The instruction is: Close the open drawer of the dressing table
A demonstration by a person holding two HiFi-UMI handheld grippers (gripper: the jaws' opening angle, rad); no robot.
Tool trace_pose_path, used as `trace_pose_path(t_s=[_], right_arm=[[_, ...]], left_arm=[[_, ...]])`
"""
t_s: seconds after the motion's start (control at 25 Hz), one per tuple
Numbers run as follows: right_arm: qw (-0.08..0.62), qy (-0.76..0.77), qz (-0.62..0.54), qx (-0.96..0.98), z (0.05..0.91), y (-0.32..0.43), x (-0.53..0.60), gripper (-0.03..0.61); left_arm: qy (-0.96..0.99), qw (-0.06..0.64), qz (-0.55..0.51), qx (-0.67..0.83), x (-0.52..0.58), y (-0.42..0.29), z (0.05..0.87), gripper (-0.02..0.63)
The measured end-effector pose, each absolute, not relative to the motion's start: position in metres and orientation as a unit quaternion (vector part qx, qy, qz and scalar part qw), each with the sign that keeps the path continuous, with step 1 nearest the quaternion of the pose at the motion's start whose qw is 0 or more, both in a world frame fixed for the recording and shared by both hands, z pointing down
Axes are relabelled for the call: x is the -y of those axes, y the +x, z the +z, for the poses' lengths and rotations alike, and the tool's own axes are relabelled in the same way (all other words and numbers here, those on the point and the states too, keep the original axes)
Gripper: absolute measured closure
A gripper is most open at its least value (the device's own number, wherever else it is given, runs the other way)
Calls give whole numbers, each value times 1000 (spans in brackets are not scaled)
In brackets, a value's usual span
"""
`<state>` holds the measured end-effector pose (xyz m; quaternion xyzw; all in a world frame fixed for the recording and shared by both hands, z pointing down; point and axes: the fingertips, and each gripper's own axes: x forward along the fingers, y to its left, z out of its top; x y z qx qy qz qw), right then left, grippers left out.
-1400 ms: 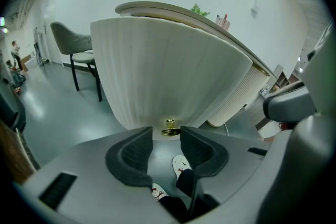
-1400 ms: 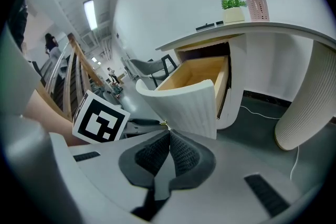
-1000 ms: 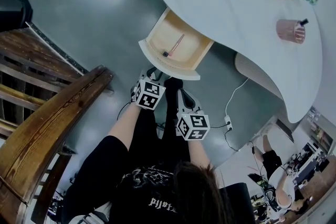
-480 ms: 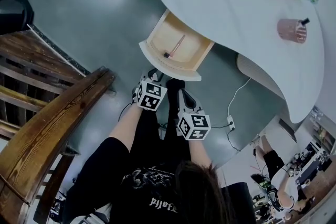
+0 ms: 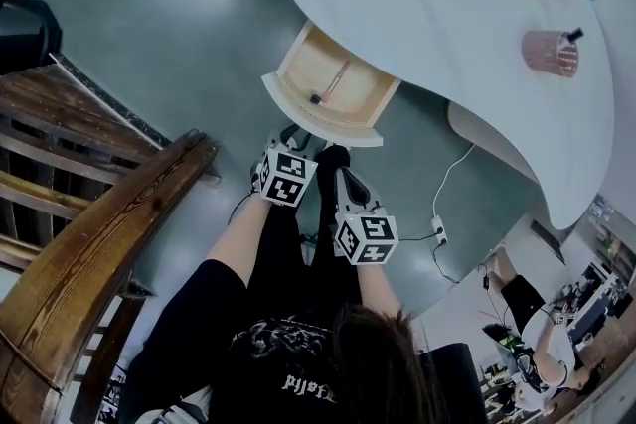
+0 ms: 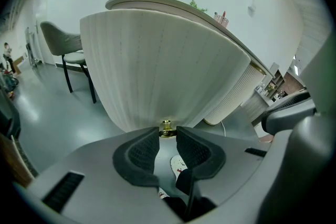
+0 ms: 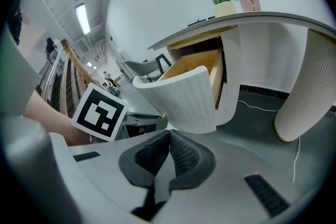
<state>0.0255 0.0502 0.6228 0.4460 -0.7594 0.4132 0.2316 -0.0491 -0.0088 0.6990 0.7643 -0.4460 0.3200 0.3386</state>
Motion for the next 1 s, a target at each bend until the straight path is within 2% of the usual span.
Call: trace_pose_path(t_s=[1.0], right_arm=[[229, 449, 412, 759, 624, 36, -29, 552]], left_arm=[[767, 336, 326, 440, 34, -40, 701, 499]])
